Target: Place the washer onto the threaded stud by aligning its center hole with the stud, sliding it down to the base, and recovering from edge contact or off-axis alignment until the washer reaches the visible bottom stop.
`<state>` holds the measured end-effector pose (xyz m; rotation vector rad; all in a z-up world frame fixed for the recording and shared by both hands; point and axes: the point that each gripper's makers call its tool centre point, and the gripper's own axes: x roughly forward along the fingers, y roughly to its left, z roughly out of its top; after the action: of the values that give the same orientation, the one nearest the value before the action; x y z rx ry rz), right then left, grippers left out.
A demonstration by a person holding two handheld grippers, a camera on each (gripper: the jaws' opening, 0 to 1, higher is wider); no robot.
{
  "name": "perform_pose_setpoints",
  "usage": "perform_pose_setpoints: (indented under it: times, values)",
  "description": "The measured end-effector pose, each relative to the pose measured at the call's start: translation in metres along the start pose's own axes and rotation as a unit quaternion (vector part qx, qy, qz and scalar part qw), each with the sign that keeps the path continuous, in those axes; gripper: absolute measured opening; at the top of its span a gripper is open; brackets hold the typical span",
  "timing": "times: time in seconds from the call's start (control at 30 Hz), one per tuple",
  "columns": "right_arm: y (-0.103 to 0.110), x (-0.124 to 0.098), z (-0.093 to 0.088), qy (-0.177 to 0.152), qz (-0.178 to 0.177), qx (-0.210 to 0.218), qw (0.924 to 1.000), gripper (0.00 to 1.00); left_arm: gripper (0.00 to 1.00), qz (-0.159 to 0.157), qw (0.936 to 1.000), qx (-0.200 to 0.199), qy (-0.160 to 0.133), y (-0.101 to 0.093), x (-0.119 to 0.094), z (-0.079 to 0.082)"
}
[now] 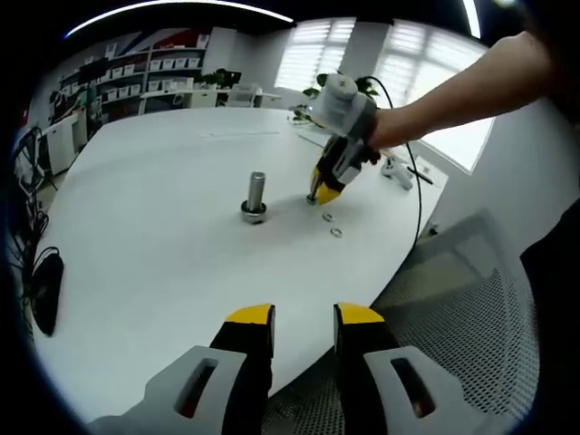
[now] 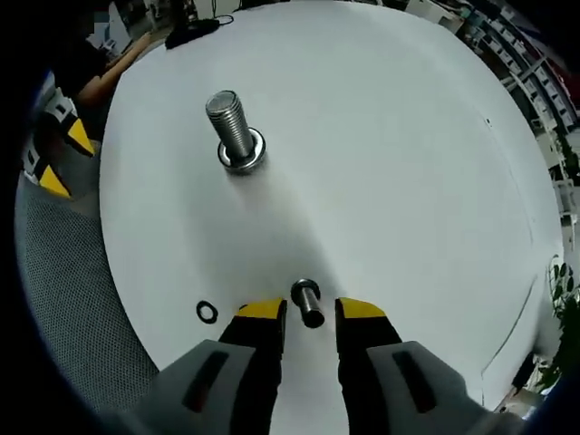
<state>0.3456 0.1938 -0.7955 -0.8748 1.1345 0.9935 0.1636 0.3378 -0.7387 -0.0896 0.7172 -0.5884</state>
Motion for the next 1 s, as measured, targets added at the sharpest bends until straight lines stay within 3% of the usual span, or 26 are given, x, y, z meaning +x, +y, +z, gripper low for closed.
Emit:
perform_pose_setpoints:
  times: [0.37, 0.57, 1.0]
  values:
    - [-0.006, -0.012, -0.008, -0.006, -0.014, 0.008, 0.9999, 0.27, 0.24, 0.004, 1.0000, -0.003, -0.001, 0.002, 0.000, 0.000]
    - [0.000, -0.019, -0.012, -0.007, -0.015, 0.006, 0.9998, 0.28, 0.24, 0.007, 1.0000, -0.005, 0.006, 0.003, 0.000, -0.003]
    - [0.023, -0.015, -0.042, -0.007, 0.001, 0.023, 0.9997, 0.30, 0.24, 0.014, 0.9998, -0.009, 0.007, 0.006, 0.000, -0.004]
